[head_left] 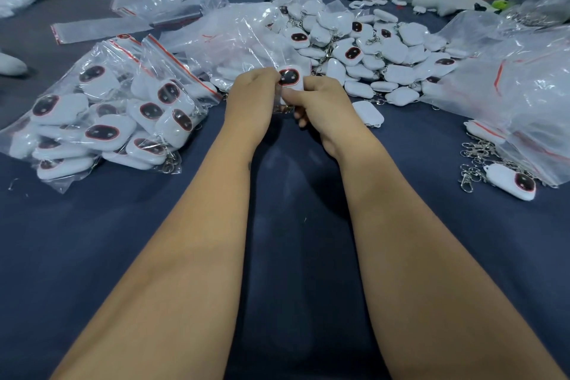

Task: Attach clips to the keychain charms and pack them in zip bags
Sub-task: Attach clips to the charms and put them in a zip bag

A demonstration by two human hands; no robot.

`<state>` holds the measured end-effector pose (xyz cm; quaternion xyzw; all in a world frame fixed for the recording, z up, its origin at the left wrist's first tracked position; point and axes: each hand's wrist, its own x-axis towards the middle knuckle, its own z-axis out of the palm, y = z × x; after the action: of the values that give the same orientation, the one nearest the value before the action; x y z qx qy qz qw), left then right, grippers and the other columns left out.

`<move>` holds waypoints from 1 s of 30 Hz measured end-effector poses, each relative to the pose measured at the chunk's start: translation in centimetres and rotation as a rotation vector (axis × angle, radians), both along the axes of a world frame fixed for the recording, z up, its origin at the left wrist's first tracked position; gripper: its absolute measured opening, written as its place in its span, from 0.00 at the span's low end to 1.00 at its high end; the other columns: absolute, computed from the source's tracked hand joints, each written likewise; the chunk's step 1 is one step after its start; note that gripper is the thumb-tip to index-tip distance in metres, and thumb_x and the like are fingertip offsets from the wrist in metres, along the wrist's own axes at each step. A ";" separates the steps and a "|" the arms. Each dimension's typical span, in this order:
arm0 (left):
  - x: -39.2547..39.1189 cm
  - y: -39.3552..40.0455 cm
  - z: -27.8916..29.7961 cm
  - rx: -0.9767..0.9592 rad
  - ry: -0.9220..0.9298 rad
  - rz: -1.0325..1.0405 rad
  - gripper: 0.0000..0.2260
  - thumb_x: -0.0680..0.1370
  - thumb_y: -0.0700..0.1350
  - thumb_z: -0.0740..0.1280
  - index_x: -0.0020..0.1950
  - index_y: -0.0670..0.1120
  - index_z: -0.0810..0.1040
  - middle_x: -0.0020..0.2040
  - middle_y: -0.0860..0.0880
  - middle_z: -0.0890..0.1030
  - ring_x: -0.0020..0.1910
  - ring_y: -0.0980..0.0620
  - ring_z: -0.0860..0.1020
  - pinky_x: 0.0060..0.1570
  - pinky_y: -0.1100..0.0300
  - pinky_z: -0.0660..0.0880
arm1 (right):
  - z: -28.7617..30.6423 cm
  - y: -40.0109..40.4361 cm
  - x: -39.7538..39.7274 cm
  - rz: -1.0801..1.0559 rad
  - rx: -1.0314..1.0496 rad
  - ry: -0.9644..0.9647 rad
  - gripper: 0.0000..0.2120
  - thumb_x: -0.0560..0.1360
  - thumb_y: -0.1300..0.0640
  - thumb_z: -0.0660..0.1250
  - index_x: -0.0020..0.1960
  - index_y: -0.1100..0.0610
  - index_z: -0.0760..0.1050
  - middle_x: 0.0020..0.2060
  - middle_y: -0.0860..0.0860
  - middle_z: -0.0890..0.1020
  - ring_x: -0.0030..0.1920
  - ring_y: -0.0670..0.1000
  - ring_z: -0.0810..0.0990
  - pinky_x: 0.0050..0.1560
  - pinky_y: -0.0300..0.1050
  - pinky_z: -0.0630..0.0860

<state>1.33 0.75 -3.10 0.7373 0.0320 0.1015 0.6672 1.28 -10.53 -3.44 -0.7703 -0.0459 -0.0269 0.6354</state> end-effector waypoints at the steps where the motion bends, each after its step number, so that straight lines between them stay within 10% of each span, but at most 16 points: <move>1: -0.1 0.0 -0.1 0.014 -0.012 -0.011 0.12 0.75 0.42 0.62 0.31 0.48 0.70 0.29 0.52 0.71 0.33 0.51 0.67 0.37 0.57 0.65 | 0.0 0.0 0.0 -0.005 0.001 -0.002 0.04 0.76 0.62 0.67 0.44 0.59 0.80 0.34 0.51 0.79 0.30 0.45 0.71 0.30 0.38 0.69; 30: 0.3 0.3 -0.6 0.152 -0.045 -0.027 0.14 0.76 0.50 0.67 0.30 0.52 0.71 0.22 0.60 0.69 0.23 0.61 0.65 0.29 0.62 0.64 | 0.1 0.5 -0.1 -0.098 0.151 0.009 0.06 0.77 0.61 0.62 0.42 0.55 0.74 0.34 0.53 0.79 0.28 0.50 0.75 0.31 0.42 0.74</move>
<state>1.59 1.01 -3.70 0.7838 -0.0005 0.1112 0.6109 1.14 -10.08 -3.30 -0.7216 -0.0029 -0.0580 0.6898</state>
